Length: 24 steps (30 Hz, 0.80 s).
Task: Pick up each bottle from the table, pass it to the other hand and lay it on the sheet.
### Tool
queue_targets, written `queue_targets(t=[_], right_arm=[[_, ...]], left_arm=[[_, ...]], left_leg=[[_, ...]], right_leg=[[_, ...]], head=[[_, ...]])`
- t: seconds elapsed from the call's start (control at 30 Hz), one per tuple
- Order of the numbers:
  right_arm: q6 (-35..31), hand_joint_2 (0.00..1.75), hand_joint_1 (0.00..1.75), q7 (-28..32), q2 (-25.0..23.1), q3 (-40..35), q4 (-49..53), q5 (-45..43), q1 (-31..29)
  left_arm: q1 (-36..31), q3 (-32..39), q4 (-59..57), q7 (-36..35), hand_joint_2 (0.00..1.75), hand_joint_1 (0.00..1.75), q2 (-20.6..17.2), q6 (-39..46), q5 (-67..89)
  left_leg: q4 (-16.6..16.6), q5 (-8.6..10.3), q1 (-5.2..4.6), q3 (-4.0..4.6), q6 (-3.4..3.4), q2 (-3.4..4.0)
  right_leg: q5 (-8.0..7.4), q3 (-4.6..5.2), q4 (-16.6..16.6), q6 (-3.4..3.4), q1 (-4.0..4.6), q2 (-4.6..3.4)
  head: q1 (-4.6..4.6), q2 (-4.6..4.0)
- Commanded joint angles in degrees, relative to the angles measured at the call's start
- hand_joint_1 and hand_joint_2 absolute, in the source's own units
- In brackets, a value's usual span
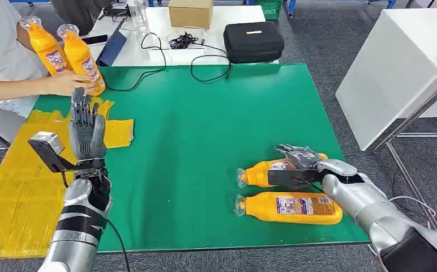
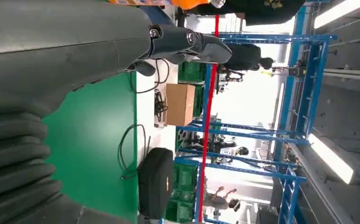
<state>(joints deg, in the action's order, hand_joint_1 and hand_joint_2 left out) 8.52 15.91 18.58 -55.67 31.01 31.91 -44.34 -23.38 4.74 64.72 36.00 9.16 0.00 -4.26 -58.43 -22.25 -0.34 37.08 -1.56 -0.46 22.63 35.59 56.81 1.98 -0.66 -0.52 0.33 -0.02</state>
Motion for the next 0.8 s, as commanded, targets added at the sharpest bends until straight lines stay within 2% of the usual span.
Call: queue_targets(t=[0.03,0.1,0.27,0.33,0.37,0.4,0.43,0.5,0.53,0.57,0.8], right_arm=[[0.2,1.75,0.0,-0.2,-2.8,-0.1,-5.2,0.0,2.4],[-1.2,1.75,0.0,-1.7,-3.6,0.0,-5.8,1.6,2.6],[-11.0,1.75,0.0,-12.9,-9.8,-1.2,-8.6,10.4,4.9],[-12.4,1.75,0.03,-15.1,-11.7,-1.2,-9.1,12.1,5.7],[-13.6,1.75,0.21,-15.7,-12.6,-0.3,-9.7,13.2,6.0],[-14.9,1.75,0.96,-16.4,-13.3,0.6,-10.0,14.4,6.3],[-16.3,1.75,1.41,-17.3,-14.0,1.3,-10.0,15.6,6.7],[-17.7,1.75,1.75,-17.1,-14.7,4.0,-9.8,16.9,7.2],[-22.3,1.75,1.75,-16.5,-15.2,6.8,-8.6,17.2,7.4],[-22.9,1.75,1.75,-16.6,-15.5,8.0,-7.9,17.5,7.3],[-22.5,1.75,1.75,-16.2,-16.3,14.9,-5.4,23.4,8.0]], left_arm=[[-1.7,-0.4,-3.7,-0.4,1.75,0.0,-0.2,0.1,0.0],[-1.4,-0.3,-3.4,-0.5,1.75,0.0,-0.1,0.1,0.0],[0.8,0.4,-0.3,-1.9,1.75,0.0,0.5,0.3,0.6],[1.5,0.6,0.5,-2.2,1.75,0.0,0.7,0.2,0.7],[1.7,0.8,0.8,-2.5,1.75,0.0,0.9,0.1,0.9],[1.9,1.1,0.9,-2.6,1.75,0.0,1.1,0.0,1.1],[2.1,1.3,1.0,-2.7,1.75,0.0,1.2,0.0,1.2],[2.3,1.6,1.0,-2.8,1.75,0.0,1.4,-0.2,1.5],[2.7,1.8,1.4,-2.9,1.75,0.0,1.5,-0.2,1.5],[3.0,2.0,1.8,-2.8,1.75,0.0,1.5,-0.2,1.6],[3.2,2.5,2.1,-2.9,1.75,0.0,1.6,-0.6,2.1]], left_leg=[[0.1,-0.03,0.11,-0.23,0.11,-0.07],[0.1,-0.03,0.13,-0.3,0.13,-0.08],[0.1,-0.06,0.18,-0.43,0.13,0.13],[0.2,-0.11,0.22,-0.55,0.18,0.35],[0.2,-0.13,0.21,-0.59,0.2,0.44],[0.2,-0.18,0.23,-0.72,0.3,0.57],[0.2,-0.29,0.21,-0.85,0.34,0.74],[0.2,-0.48,0.23,-1.22,0.32,1.08],[0.3,-0.34,0.3,-1.1,0.41,0.99],[0.2,-0.69,0.16,-1.3,0.35,1.13],[0.1,-0.28,0.16,-1.07,0.26,0.91]], right_leg=[[0.02,-0.29,-0.1,-0.08,0.12,0.13],[0.02,-0.37,-0.2,-0.09,0.14,0.15],[-0.03,-0.47,-0.2,-0.09,0.19,-0.06],[-0.06,-0.53,-0.3,-0.11,0.24,-0.18],[-0.07,-0.52,-0.3,-0.11,0.23,-0.29],[-0.11,-0.58,-0.3,-0.14,0.24,-0.46],[-0.11,-0.63,-0.3,-0.13,0.21,-0.63],[-0.06,-0.86,-0.3,-0.2,0.24,-0.96],[-0.19,-0.78,-0.4,-0.26,0.31,-0.82],[0.09,-0.89,-0.2,-0.3,0.17,-1.02],[-0.14,-0.75,-0.2,-0.31,0.17,-0.92]], head=[[0.0,0.0],[0.02,0.0],[0.02,0.0],[0.04,0.0],[0.02,0.0],[0.02,0.0],[0.0,0.0],[0.02,0.0],[0.02,0.0],[0.04,0.0],[0.02,0.0]])
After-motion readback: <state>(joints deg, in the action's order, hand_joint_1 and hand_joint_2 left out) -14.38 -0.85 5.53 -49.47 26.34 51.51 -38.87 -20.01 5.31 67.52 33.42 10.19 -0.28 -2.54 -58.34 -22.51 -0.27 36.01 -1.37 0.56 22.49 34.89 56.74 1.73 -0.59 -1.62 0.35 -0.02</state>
